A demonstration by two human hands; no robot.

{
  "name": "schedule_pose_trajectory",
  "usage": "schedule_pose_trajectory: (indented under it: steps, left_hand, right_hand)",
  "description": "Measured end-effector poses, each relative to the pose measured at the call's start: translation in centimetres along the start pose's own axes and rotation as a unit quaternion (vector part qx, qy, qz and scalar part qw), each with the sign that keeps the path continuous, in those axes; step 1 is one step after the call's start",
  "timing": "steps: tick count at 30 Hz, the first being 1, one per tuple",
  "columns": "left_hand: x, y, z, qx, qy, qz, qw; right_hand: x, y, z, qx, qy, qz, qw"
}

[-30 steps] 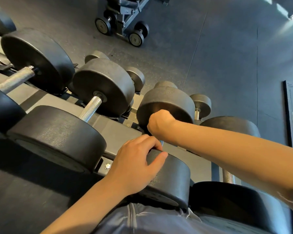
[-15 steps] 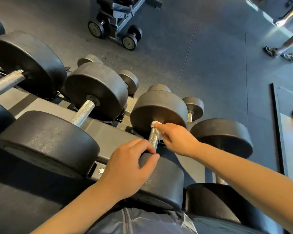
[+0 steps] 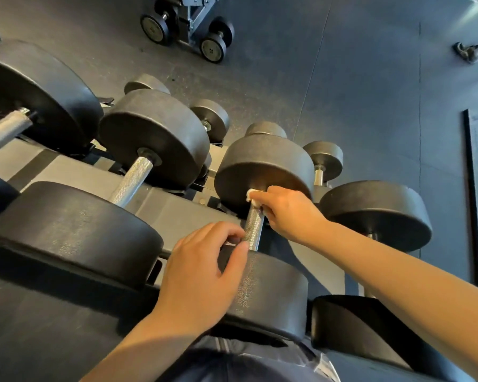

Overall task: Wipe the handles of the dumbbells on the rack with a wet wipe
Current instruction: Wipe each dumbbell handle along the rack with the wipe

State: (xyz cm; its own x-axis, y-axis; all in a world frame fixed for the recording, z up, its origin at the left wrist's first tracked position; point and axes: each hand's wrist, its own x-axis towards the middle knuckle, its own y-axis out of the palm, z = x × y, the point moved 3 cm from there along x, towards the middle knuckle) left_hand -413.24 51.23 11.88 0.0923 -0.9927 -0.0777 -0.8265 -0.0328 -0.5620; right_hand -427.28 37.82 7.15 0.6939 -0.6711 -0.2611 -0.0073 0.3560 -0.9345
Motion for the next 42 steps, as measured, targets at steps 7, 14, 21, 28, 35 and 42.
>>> schedule_pose_trajectory:
  steps: [7, 14, 21, 28, 35, 42]
  left_hand:
    - [0.9, 0.4, 0.3, -0.054, -0.126, 0.023, 0.99]
    - [2.0, 1.1, 0.3, -0.006, -0.208, 0.092, 0.974]
    - [2.7, 1.5, 0.2, -0.005, -0.262, 0.114, 0.958]
    - [2.9, 1.4, 0.5, -0.011, -0.26, 0.117, 0.958]
    - [2.6, 1.5, 0.9, -0.02, -0.259, 0.118, 0.959]
    - [2.6, 1.3, 0.7, -0.024, -0.26, 0.115, 0.959]
  right_hand:
    - [-2.8, 0.8, 1.1, 0.234, -0.183, 0.147, 0.943]
    - [-0.8, 1.2, 0.4, 0.142, -0.215, 0.076, 0.963]
    - [0.7, 1.4, -1.9, 0.166, -0.134, 0.038, 0.976]
    - [-2.1, 2.3, 2.3, 0.348, -0.115, 0.203, 0.908]
    - [-4.3, 3.4, -0.9, 0.507, -0.017, 0.313, 0.803]
    - [-4.4, 6.0, -0.9, 0.46, -0.026, 0.351, 0.815]
